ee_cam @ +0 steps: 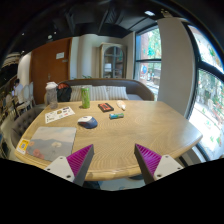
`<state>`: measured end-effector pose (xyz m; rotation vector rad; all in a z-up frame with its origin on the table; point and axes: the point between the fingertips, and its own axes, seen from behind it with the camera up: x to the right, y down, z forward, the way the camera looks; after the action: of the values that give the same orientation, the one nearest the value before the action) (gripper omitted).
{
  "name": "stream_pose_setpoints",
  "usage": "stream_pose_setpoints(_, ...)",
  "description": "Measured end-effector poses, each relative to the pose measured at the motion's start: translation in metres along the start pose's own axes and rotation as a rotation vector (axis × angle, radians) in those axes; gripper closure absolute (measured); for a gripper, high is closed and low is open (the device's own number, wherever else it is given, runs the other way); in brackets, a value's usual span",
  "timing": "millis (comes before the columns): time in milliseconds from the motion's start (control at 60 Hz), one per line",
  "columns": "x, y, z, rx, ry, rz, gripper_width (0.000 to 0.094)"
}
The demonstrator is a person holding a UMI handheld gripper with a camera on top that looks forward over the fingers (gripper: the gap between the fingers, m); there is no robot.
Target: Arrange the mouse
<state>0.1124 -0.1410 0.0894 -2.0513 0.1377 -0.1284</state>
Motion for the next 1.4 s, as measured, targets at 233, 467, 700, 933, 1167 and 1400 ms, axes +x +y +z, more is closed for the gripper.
stream_pose_setpoints(233,-0.03,-0.01,0.039,-0.003,-0.06,-0.03,0.0101)
stream_pose_setpoints(467,-0.112,-0.01,0.136,-0.064,-0.198,-0.105,0.0098)
stream_pose_setpoints(700,-0.124,-0.009,0.223,-0.143,-0.178,-0.105,0.0105)
stream_pose_setpoints(933,-0.122,-0.029,0.259,-0.136,-0.2,-0.055,0.0097)
stream_pose_setpoints(1167,-0.116,-0.048,0.301,-0.14,-0.14,-0.013,0.0358)
stream_pose_setpoints(1400,-0.113,-0.044,0.297,-0.154,-0.021,0.04,0.0435)
